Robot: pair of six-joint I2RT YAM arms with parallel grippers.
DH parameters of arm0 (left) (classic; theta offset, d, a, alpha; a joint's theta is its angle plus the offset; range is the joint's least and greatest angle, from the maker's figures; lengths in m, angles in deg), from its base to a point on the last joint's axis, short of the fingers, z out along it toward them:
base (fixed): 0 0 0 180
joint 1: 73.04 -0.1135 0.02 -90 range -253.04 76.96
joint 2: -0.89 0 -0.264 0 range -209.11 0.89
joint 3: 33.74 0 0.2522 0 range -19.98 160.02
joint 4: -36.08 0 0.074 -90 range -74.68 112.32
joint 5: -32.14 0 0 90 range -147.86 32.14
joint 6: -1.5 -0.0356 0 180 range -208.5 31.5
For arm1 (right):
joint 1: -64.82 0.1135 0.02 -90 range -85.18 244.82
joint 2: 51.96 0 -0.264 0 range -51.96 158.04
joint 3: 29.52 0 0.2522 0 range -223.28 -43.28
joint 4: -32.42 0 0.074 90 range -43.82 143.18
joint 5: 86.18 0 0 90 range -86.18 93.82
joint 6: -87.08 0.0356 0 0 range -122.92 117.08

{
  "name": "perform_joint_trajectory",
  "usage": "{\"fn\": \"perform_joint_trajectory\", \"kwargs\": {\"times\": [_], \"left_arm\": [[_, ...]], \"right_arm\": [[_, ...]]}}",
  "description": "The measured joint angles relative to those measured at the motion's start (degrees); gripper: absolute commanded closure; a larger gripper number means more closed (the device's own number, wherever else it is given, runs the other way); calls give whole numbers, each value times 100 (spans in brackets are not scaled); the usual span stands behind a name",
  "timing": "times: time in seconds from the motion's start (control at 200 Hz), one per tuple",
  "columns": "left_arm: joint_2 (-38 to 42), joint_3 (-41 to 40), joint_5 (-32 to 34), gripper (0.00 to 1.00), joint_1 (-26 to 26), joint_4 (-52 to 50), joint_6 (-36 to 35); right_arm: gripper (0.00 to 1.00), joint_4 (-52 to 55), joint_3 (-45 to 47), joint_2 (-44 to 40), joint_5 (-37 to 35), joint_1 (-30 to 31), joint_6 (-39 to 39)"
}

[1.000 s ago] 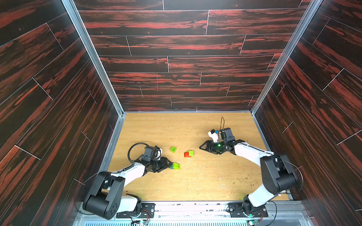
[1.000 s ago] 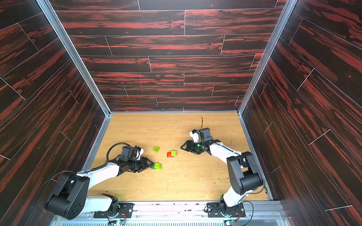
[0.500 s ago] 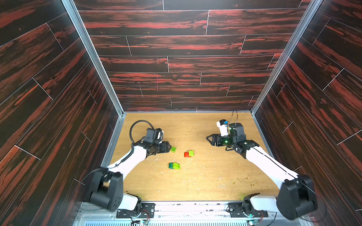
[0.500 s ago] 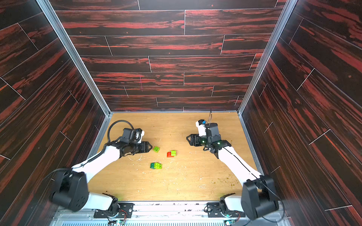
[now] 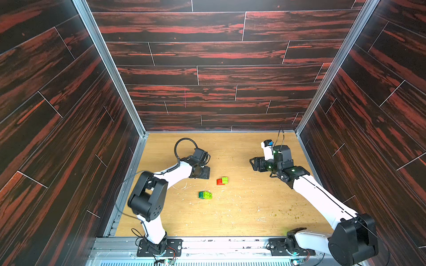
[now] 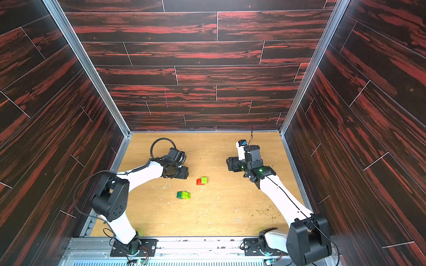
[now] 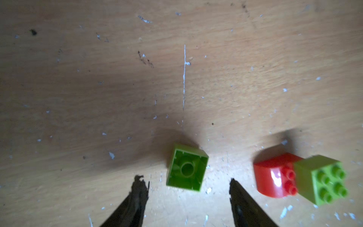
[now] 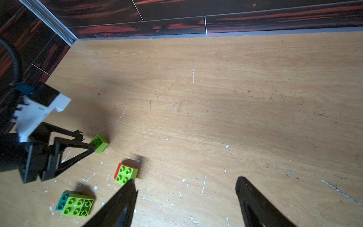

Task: Assemble the letter s with lego
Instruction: Pick up the lego brick from the center of the board, then assemble the lego brick with the lego brick.

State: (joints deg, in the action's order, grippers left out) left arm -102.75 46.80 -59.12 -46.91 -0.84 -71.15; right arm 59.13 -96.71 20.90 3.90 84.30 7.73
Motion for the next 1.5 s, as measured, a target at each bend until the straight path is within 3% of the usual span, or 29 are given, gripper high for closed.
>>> {"fn": "perform_joint_trajectory", "kwargs": {"times": [0.13, 0.22, 0.431, 0.586, 0.746, 0.952, 1.087, 1.222, 1.358, 1.498], "left_arm": [[-358, 177, 243, 34, 33, -136, -44], [-518, 251, 326, 41, 42, -201, -81], [-621, 321, 319, 70, 59, -286, -107], [-616, 332, 232, 72, 57, -304, -192], [-214, 133, -472, 73, -15, -188, -350], [1340, -520, -2138, 74, -378, 511, -354], [2002, -787, -3042, 74, -697, 1526, 328], [2253, -1233, -3722, 73, -817, 2909, 1530], [2288, -1252, -4105, 72, -811, 3303, 2404], [2507, -1255, -4365, 73, -807, 3501, 3333]], "right_arm": [[17, 9, 46, 0, -39, -2, -24], [17, 28, 46, 0, -39, -7, -26], [17, 31, 46, 0, -22, -44, -28], [18, 2, 46, 0, 153, -63, -13], [20, -133, 46, 11, 798, -79, 221], [22, -623, 48, 184, 2326, -85, 774], [22, -1399, 251, 212, 3185, -87, 1421], [22, -2205, 667, 140, 3707, -57, 1829], [20, -2789, 1110, -391, 3668, 4, 1521], [20, -3287, 1228, -927, 3158, 192, 820]]}}
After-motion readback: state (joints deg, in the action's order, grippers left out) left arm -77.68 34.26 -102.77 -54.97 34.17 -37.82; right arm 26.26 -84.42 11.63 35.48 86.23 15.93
